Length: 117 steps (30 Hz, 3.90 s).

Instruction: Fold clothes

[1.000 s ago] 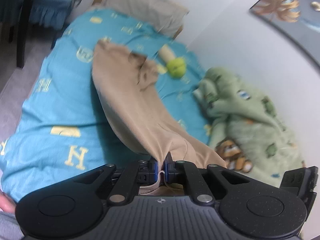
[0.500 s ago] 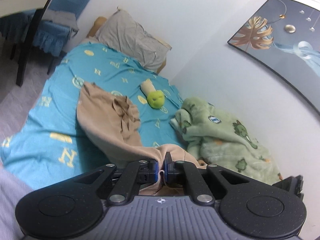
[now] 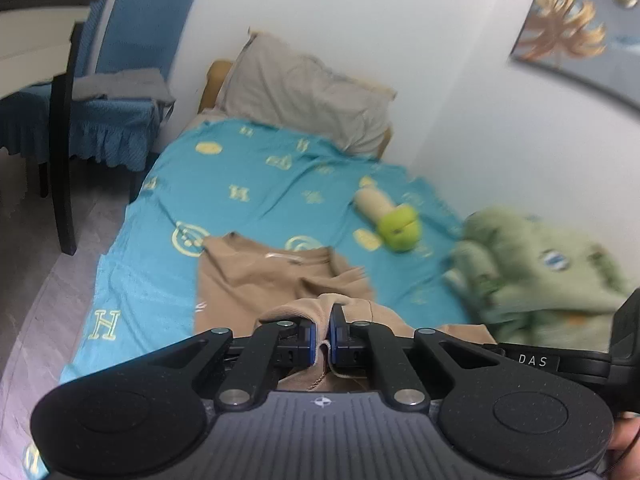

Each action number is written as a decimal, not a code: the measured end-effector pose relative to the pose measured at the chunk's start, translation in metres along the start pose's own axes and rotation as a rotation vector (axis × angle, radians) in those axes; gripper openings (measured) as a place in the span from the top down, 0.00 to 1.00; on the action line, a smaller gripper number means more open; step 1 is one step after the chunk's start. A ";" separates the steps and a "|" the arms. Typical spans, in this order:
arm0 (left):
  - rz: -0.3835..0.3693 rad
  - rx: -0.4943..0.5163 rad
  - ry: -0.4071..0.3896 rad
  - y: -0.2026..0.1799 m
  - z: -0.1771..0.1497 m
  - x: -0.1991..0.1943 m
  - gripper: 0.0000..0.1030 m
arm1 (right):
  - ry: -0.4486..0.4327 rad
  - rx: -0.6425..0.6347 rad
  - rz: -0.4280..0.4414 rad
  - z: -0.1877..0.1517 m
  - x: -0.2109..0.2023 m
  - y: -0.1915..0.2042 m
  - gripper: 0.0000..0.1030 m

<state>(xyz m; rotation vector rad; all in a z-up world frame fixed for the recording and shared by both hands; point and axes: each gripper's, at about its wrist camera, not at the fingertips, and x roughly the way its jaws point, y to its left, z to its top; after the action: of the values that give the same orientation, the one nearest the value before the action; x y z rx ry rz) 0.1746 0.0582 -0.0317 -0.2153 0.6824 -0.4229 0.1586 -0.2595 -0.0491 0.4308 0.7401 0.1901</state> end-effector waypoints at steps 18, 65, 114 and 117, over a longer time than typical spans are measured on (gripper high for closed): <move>0.141 0.166 0.073 0.016 -0.033 0.092 0.46 | 0.029 -0.108 -0.134 -0.005 0.074 -0.005 0.40; 0.134 -0.570 0.305 0.074 -0.117 0.019 0.17 | -0.176 -0.201 -0.236 -0.077 -0.027 0.024 0.00; -0.055 -0.750 0.002 0.074 -0.113 -0.004 0.92 | 0.020 0.894 0.022 -0.130 0.011 -0.070 0.76; -0.047 -0.666 -0.038 0.065 -0.106 -0.014 0.93 | -0.074 0.797 0.032 -0.121 -0.005 -0.055 0.88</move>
<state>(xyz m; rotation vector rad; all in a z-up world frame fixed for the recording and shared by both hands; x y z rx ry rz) 0.1160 0.1160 -0.1257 -0.8677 0.7648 -0.2221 0.0727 -0.2727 -0.1502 1.2007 0.7172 -0.1036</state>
